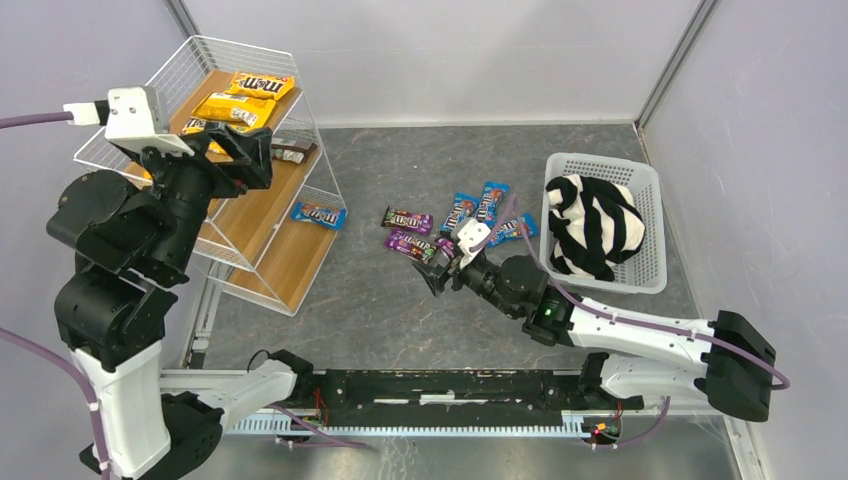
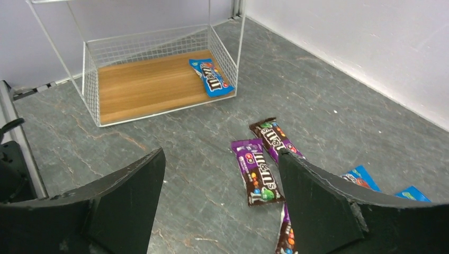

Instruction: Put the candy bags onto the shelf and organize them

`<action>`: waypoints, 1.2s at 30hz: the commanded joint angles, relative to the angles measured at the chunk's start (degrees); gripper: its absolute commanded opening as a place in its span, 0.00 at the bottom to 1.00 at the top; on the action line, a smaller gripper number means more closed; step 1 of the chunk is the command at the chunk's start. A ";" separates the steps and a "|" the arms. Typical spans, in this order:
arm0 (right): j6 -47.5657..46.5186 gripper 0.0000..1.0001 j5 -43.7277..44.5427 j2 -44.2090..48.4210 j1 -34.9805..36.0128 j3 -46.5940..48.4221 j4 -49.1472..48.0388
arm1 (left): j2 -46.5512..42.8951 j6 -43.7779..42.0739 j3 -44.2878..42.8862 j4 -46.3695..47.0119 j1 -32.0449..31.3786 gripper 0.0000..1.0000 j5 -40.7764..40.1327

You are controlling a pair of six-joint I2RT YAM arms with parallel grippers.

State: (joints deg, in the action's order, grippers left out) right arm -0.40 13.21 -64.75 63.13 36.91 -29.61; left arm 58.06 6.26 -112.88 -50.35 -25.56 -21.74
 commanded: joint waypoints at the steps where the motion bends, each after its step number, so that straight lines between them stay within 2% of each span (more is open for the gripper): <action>1: 1.48 0.87 4.23 3.28 -0.45 -1.80 0.79 | 1.31 4.48 -0.04 -2.50 0.20 1.00 12.00; 6: -1.57 0.93 8.18 4.23 -2.57 -3.14 3.58 | 1.95 7.90 1.21 -0.86 0.25 1.00 27.17; 11: -1.06 0.98 8.77 2.98 -8.07 -5.57 1.56 | -1.10 12.55 7.21 5.75 0.20 1.00 36.24; 13: -0.72 0.98 8.63 -0.21 -10.96 -4.97 -1.36 | -2.13 14.47 11.14 8.84 0.25 1.00 40.37; 16: 1.76 0.98 8.11 -8.27 -15.50 0.92 -3.59 | -0.66 16.78 13.53 9.75 0.22 1.00 44.94; 19: 5.52 0.98 2.79 -15.68 -19.55 6.71 -6.70 | 0.87 19.11 16.87 9.79 0.21 1.00 47.05; 22: 7.79 0.98 -1.42 -19.19 -22.88 8.44 -12.84 | -0.98 24.35 28.82 17.09 0.25 1.00 49.59; 25: 5.60 0.98 -4.23 -20.67 -24.98 7.39 -16.91 | -3.01 30.21 43.40 27.64 -0.52 0.99 50.81; 27: 3.32 0.98 -6.00 -20.60 -26.25 5.17 -18.38 | -2.03 31.11 48.83 30.88 -2.58 0.95 48.63; 29: 4.16 0.98 -8.38 -20.18 -28.18 2.70 -19.86 | 0.94 29.73 50.63 31.83 -7.00 0.93 42.91; 33: 9.74 0.98 -9.95 -21.33 -32.52 0.73 -18.33 | 8.31 23.19 46.33 26.10 -18.48 0.89 21.20; 34: 11.13 0.97 -9.41 -22.00 -33.24 1.16 -16.85 | 9.58 22.73 45.82 24.85 -19.99 0.89 15.45; 36: 12.97 0.97 -8.65 -23.71 -35.04 3.63 -11.02 | 11.10 23.22 47.06 25.34 -20.91 0.91 8.97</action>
State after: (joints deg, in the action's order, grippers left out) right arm 7.44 5.39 -85.95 31.14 38.13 -45.15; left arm 67.90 31.55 -63.26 -27.00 -43.70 6.83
